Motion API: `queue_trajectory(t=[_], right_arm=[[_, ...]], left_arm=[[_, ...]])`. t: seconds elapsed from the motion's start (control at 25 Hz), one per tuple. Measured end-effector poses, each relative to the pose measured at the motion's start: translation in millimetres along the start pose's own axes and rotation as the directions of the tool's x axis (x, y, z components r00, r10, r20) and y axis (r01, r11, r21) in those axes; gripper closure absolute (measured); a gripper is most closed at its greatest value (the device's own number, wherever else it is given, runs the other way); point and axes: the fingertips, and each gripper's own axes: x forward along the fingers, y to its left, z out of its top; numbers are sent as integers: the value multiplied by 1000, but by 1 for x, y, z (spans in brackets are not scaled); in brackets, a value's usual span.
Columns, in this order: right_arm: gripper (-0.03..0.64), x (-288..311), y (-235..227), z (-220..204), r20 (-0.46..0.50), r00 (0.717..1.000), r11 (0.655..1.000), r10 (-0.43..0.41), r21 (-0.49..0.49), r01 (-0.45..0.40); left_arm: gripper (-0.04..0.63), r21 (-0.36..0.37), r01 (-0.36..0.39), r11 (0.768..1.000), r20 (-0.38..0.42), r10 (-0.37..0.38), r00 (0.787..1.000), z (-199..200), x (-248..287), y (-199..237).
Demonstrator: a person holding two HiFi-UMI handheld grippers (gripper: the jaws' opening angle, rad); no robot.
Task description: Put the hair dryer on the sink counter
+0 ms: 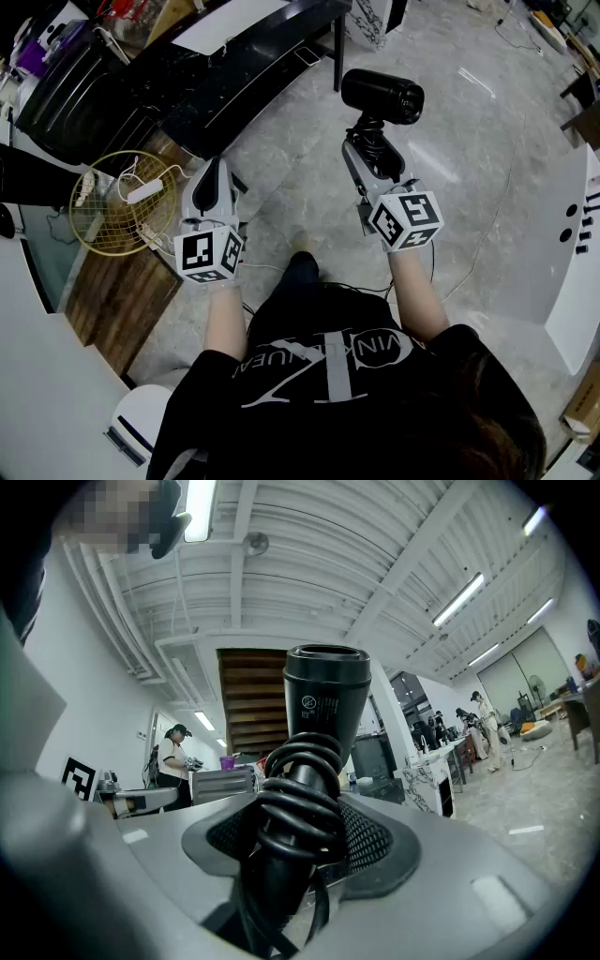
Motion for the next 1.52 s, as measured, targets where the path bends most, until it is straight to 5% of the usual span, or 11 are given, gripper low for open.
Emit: queue_trajectory(t=[0.68,1.52], right_arm=[[354,15,-30,7,47,998,999,-34,12,33],[354,208,-163,-2,22,983,981,-180,74,178]], left_arm=[[595,-19,0,1000,2,0,1000,-12,40,6],[595,-11,72,997,-36,-73,997,-48,302,63]])
